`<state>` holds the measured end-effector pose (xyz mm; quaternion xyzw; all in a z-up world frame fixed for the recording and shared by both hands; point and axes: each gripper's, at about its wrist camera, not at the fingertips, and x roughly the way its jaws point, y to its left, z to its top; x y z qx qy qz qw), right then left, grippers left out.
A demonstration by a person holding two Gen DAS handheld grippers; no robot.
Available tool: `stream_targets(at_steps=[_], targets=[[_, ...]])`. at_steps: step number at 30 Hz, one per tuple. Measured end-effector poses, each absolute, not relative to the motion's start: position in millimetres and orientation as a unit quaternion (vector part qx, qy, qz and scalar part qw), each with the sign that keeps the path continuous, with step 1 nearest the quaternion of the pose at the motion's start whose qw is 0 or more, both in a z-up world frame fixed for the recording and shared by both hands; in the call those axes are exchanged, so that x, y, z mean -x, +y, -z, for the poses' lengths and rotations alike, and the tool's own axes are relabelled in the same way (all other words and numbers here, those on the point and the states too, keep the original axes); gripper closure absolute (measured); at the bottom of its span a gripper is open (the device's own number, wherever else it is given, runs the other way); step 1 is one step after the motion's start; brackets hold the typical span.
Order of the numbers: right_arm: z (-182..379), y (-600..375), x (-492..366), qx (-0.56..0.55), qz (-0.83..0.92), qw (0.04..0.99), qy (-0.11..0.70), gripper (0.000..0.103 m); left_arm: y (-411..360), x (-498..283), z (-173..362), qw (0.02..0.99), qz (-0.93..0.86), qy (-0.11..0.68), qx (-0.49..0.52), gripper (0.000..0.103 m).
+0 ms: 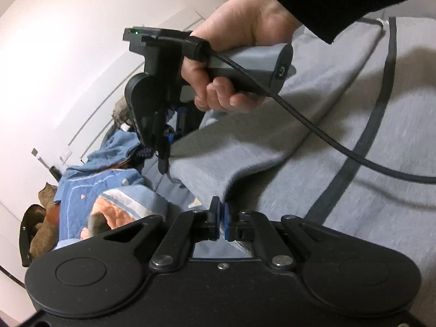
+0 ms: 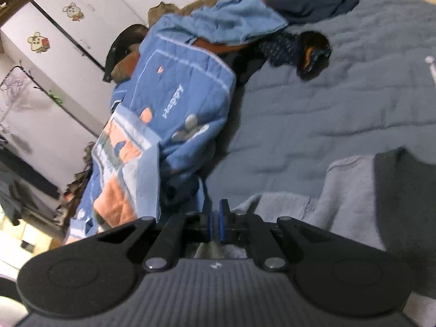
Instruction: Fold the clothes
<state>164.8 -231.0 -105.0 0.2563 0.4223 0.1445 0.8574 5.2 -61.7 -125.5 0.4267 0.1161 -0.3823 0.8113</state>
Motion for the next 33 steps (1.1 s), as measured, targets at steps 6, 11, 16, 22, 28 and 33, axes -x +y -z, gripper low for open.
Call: stream_targets(at_steps=[6, 11, 16, 22, 28, 33], targets=[[104, -220, -170, -0.204, -0.147, 0.869, 0.427, 0.091, -56, -12, 120, 0.815, 0.389, 0.146, -0.404, 0.096], [69, -242, -154, -0.201, -0.141, 0.89, 0.385, 0.058, -34, -31, 93, 0.854, 0.402, 0.185, -0.275, 0.058], [46, -269, -125, -0.196, -0.128, 0.904, 0.357, 0.055, -39, -40, 85, 0.879, 0.386, 0.19, -0.208, 0.057], [58, -287, -87, -0.175, -0.124, 0.897, 0.386, 0.055, -46, -61, 82, 0.882, 0.392, 0.245, -0.091, 0.082], [83, -321, -45, -0.176, -0.073, 0.89, 0.415, 0.055, -62, -75, 110, 0.856, 0.365, 0.349, -0.108, 0.082], [87, -372, -4, -0.212, 0.002, 0.894, 0.394, 0.055, -57, -72, 107, 0.854, 0.365, 0.352, -0.116, 0.082]])
